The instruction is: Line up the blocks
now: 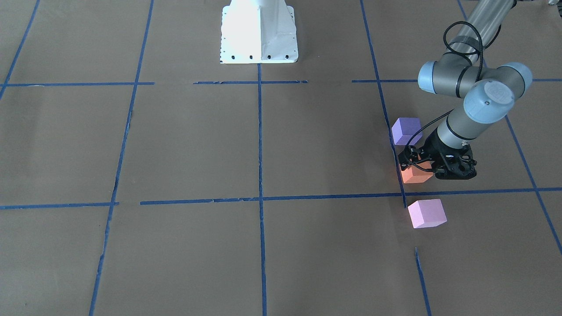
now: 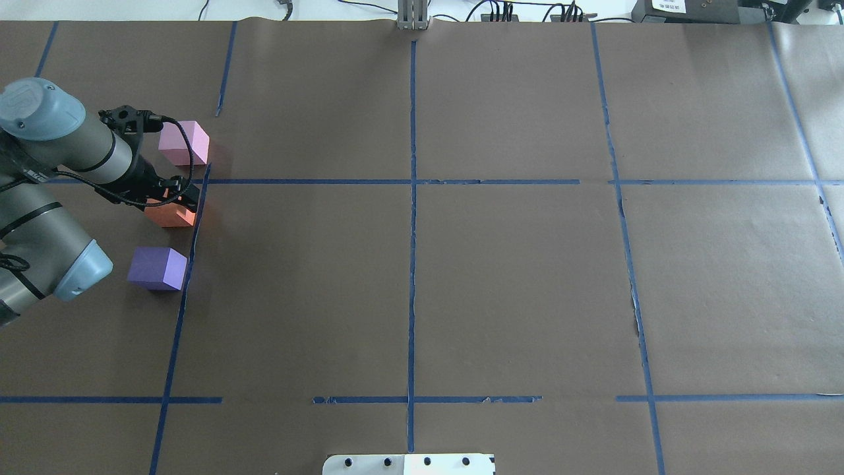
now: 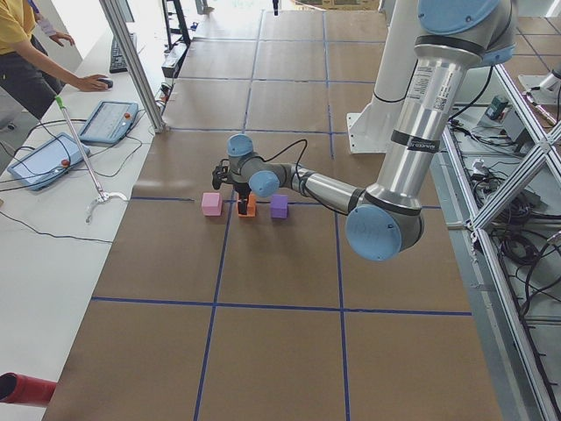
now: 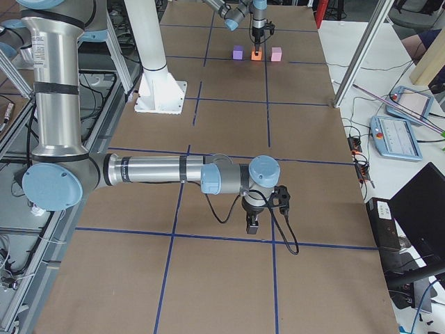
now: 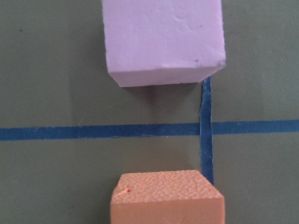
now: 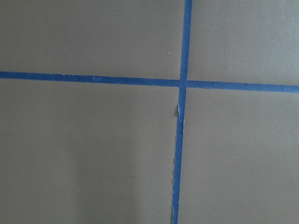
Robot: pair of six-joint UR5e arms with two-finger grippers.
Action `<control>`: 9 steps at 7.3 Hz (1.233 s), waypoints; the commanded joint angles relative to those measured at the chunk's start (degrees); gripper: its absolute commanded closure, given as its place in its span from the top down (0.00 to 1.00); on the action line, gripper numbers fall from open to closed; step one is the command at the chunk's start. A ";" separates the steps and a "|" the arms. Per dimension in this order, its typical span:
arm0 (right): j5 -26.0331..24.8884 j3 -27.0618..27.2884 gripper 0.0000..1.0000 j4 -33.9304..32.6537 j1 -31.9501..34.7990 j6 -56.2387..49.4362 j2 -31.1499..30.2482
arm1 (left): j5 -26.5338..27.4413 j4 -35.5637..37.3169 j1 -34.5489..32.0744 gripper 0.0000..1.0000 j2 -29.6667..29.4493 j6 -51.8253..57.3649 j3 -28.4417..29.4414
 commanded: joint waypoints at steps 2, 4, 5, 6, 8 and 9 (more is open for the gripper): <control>0.00 0.00 1.00 -0.09 0.00 0.00 0.00 | -2.43 8.78 -8.22 1.00 0.87 1.09 -12.52; 0.00 0.00 1.00 0.00 0.00 0.00 0.00 | -3.32 13.02 -13.39 1.00 0.61 5.27 -14.58; 0.00 0.00 1.00 0.00 0.00 0.00 0.00 | -3.50 14.52 -16.37 1.00 0.70 18.97 -12.93; 0.00 0.00 1.00 0.00 0.00 0.00 0.00 | -4.11 19.23 -22.93 1.00 0.61 31.38 -9.86; 0.00 0.00 1.00 0.00 0.00 0.00 0.00 | -9.73 23.22 -31.49 1.00 1.13 49.81 -4.32; 0.00 0.00 1.00 -0.09 0.00 0.00 0.00 | -9.91 23.23 -32.56 1.00 3.66 51.26 -3.95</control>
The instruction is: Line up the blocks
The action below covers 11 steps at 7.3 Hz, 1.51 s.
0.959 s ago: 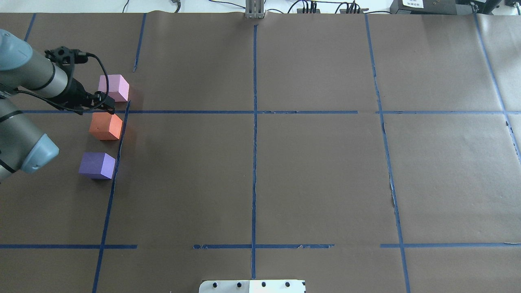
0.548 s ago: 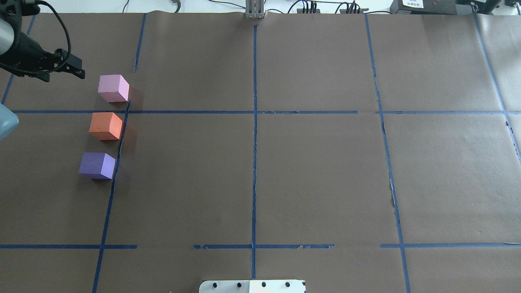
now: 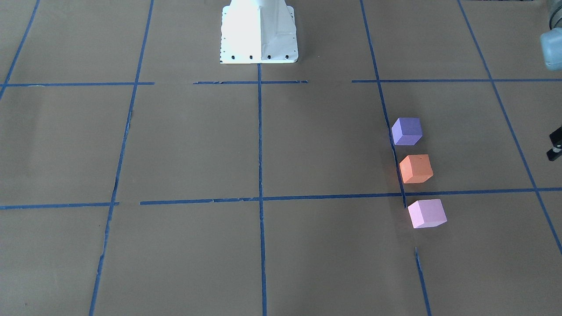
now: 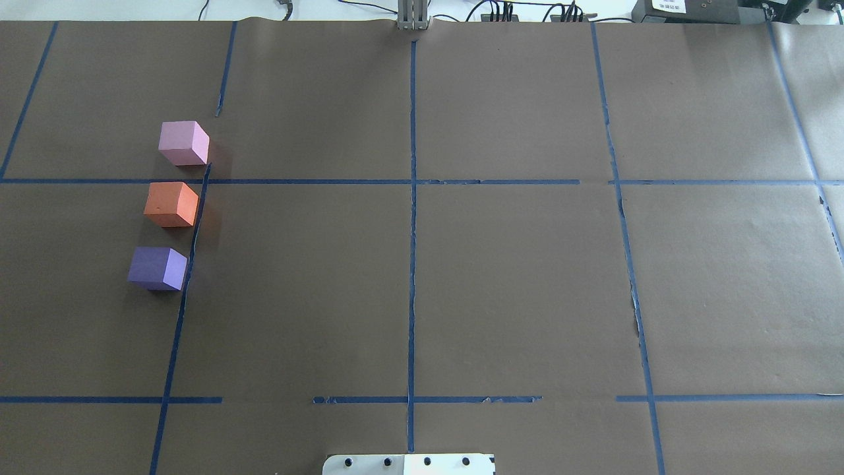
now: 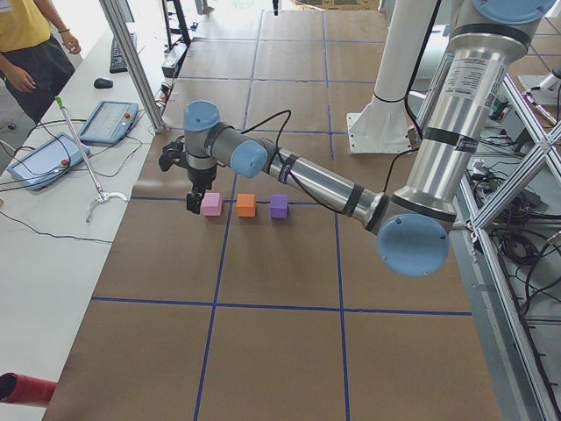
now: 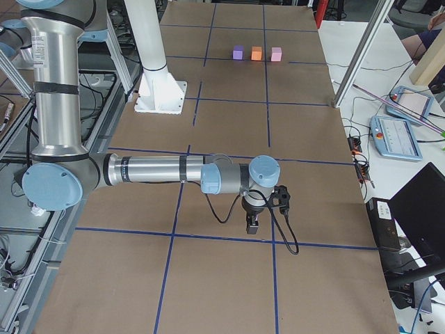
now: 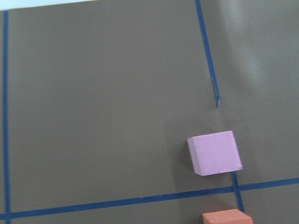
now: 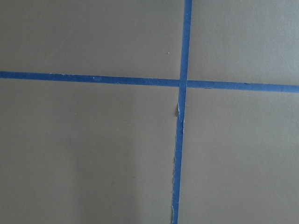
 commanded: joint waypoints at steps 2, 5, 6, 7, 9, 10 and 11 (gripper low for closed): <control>0.00 0.00 1.00 0.04 0.00 0.00 0.00 | -1.24 0.83 -6.12 1.00 3.76 7.59 4.45; 0.00 0.00 1.00 0.04 0.00 0.00 0.00 | -1.15 4.49 -10.86 1.00 5.16 13.76 7.72; 0.00 0.00 1.00 0.04 0.00 0.00 0.00 | -1.15 6.35 -11.40 1.00 5.17 13.76 7.72; 0.00 0.00 1.00 -0.05 0.00 0.00 0.00 | -1.06 6.98 -11.49 1.00 5.52 13.76 7.72; 0.00 0.00 1.00 0.04 0.00 0.00 0.00 | -0.98 7.25 -11.49 1.00 6.75 13.94 7.63; 0.00 0.00 1.00 -0.05 0.00 0.00 0.00 | -1.24 7.25 -11.49 1.00 7.53 14.03 7.72; 0.09 0.00 1.00 0.04 0.00 0.00 0.00 | -1.33 7.25 -11.49 1.00 7.98 14.03 7.63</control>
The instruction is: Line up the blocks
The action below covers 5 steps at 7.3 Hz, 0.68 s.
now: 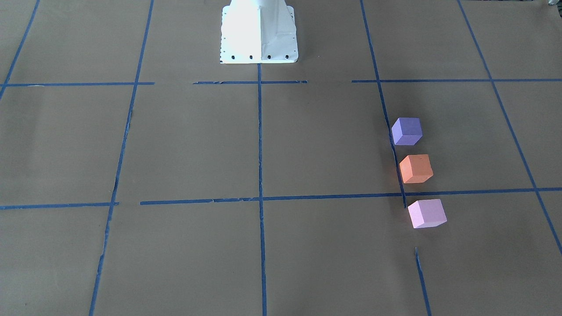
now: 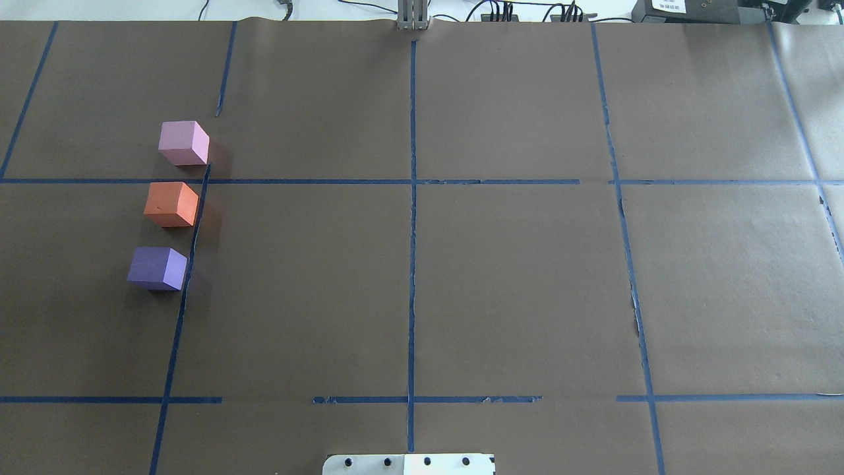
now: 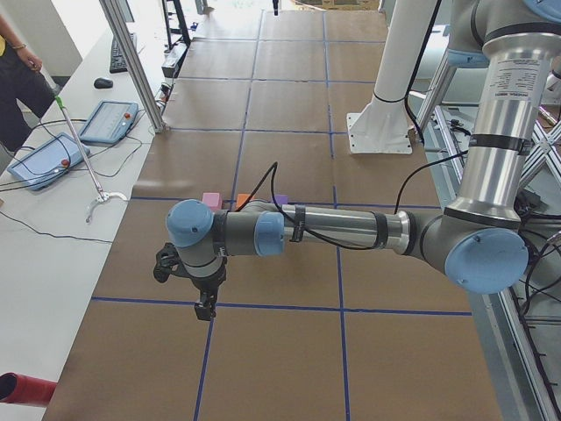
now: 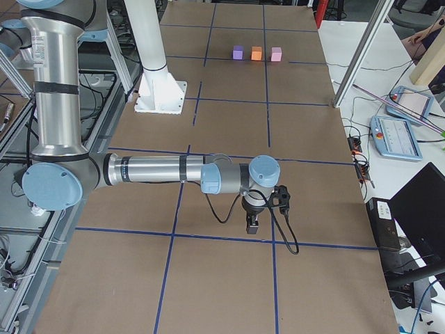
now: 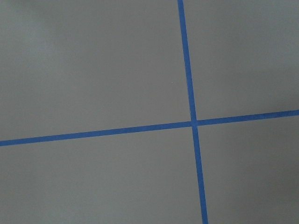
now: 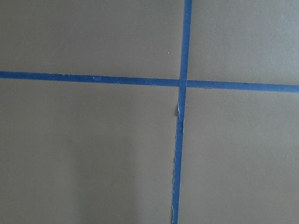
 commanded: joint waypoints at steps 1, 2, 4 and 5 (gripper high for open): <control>-0.02 0.00 1.00 0.05 0.00 0.00 0.00 | -0.13 0.03 -0.10 1.00 0.63 0.05 0.05; -0.02 0.00 1.00 -0.04 0.00 0.00 0.00 | -0.13 0.03 -0.10 1.00 0.63 0.05 -0.21; -0.02 0.00 1.00 -0.04 0.00 0.00 0.00 | -0.04 0.03 -0.19 1.00 0.63 0.05 -0.39; -0.02 0.00 1.00 0.05 0.00 0.00 0.00 | -0.13 0.11 -0.11 1.00 0.63 -0.04 -0.39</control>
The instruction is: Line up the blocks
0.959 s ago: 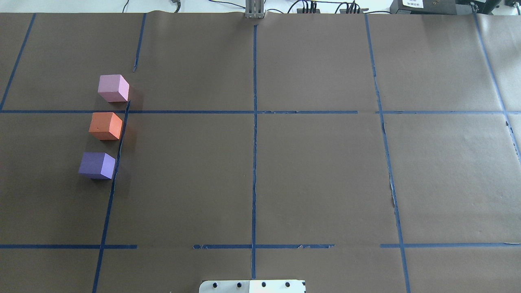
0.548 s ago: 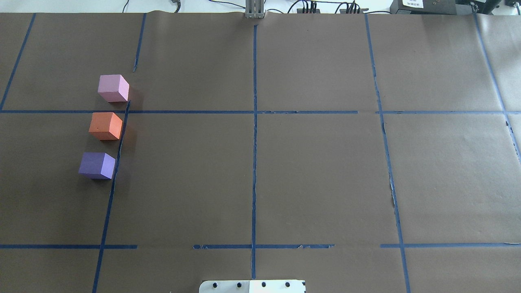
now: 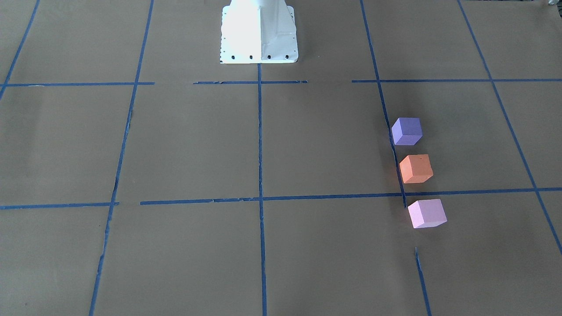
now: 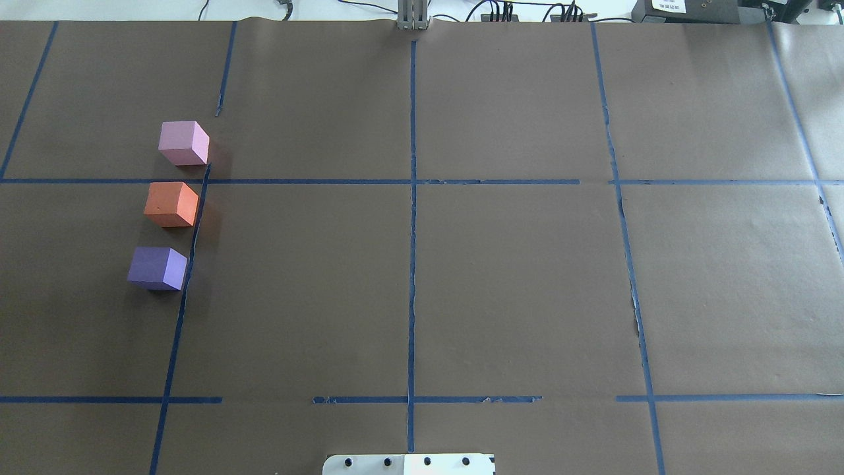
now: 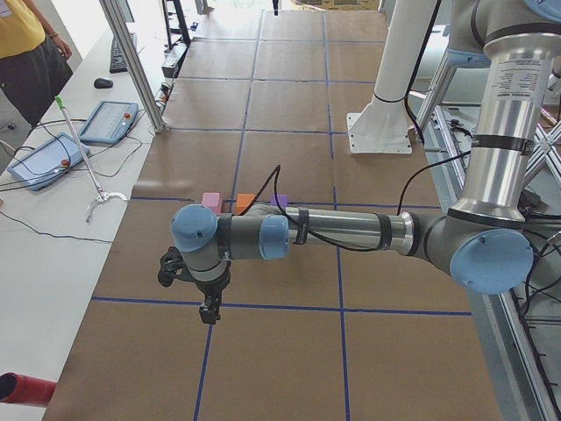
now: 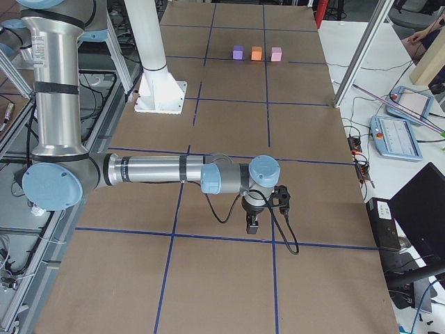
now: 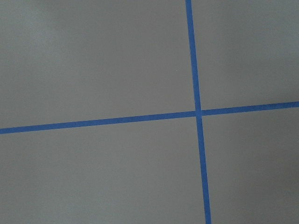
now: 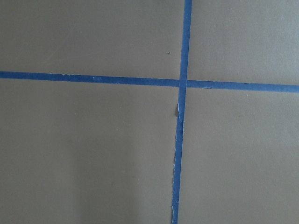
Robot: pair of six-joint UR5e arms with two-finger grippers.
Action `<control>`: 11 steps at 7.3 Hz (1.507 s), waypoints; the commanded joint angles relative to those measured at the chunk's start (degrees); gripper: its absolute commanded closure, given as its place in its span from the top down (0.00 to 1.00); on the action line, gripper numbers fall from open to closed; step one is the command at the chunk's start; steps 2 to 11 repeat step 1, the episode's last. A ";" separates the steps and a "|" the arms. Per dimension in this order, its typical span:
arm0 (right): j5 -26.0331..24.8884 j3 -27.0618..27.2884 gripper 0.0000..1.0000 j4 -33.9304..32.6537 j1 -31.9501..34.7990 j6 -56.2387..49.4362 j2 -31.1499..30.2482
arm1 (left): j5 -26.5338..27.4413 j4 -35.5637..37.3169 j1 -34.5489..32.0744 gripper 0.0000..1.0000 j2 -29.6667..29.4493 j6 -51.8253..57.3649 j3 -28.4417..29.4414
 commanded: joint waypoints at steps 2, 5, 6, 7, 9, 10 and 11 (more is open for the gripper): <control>0.00 0.00 1.00 0.05 0.00 0.00 0.00 | 0.02 0.07 0.06 1.00 0.00 -0.07 -0.04; 0.00 0.00 1.00 0.05 0.00 0.00 0.00 | 0.02 0.07 0.06 1.00 0.00 -0.07 -0.04; 0.00 0.00 1.00 0.05 0.00 0.00 0.00 | 0.02 0.07 0.06 1.00 0.00 -0.07 -0.04; 0.00 0.00 1.00 0.05 0.00 0.00 0.00 | 0.02 0.07 0.06 1.00 0.00 -0.07 -0.04; 0.00 0.00 1.00 0.05 0.00 0.00 0.00 | 0.02 0.07 0.06 1.00 0.00 -0.07 -0.04; 0.00 0.00 1.00 0.05 0.00 0.00 0.00 | 0.02 0.07 0.06 1.00 0.00 -0.07 -0.04; 0.00 0.00 1.00 0.05 0.00 0.00 0.00 | 0.02 0.07 0.06 1.00 0.00 -0.07 -0.04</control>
